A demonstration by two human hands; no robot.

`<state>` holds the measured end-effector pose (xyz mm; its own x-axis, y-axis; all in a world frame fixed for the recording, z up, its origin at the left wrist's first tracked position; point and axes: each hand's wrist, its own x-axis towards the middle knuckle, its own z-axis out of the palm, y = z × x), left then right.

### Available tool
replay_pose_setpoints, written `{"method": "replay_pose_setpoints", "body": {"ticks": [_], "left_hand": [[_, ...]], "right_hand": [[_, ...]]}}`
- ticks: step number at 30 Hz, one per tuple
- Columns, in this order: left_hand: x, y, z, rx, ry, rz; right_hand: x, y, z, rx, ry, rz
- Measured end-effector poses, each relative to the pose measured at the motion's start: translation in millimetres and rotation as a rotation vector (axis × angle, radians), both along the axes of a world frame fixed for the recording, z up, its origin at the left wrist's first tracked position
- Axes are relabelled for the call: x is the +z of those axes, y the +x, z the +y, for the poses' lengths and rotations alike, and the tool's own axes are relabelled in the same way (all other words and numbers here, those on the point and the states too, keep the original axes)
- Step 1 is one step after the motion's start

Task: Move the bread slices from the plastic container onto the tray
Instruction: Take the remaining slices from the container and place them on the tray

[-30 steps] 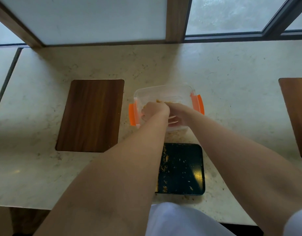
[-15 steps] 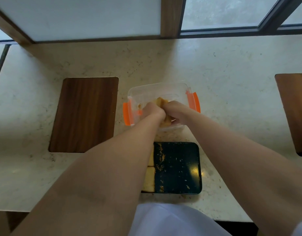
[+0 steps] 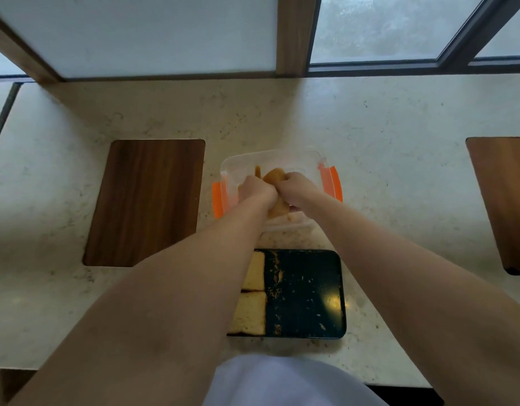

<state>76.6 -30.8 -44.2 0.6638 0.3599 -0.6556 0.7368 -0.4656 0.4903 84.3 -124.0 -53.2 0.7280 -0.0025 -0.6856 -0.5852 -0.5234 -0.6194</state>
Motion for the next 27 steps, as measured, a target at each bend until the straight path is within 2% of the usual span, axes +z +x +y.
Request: {"method": "replay_pose_setpoints", "body": {"ticks": [7, 12, 14, 17, 21, 25, 27], "left_hand": [[55.0, -30.6, 8.6, 0.054, -0.294, -0.311], [83.8, -89.9, 18.8, 0.068, -0.514, -0.376], [84.7, -120.7, 24.7, 0.086, -0.567, -0.380], [73.0, -169.9, 37.5, 0.063, -0.605, -0.339], [32.0, -222.7, 60.2, 0.009, -0.492, -0.181], [-0.3, -250.3, 79.1, 0.024, -0.392, -0.102], [-8.5, -255.8, 84.4, 0.019, -0.374, -0.083]], "right_hand": [[67.4, -32.1, -28.2, -0.039, 0.091, -0.345], [102.8, -103.5, -48.4, -0.008, 0.284, -0.443], [102.8, -135.7, -52.7, 0.027, 0.299, -0.469], [83.4, -183.7, -60.7, -0.026, 0.290, -0.424], [40.0, -233.5, -77.7, -0.141, 0.181, -0.228], [-4.2, -244.5, -95.6, -0.147, 0.110, -0.069], [-19.4, -239.4, -101.2, -0.216, 0.114, -0.035]]}}
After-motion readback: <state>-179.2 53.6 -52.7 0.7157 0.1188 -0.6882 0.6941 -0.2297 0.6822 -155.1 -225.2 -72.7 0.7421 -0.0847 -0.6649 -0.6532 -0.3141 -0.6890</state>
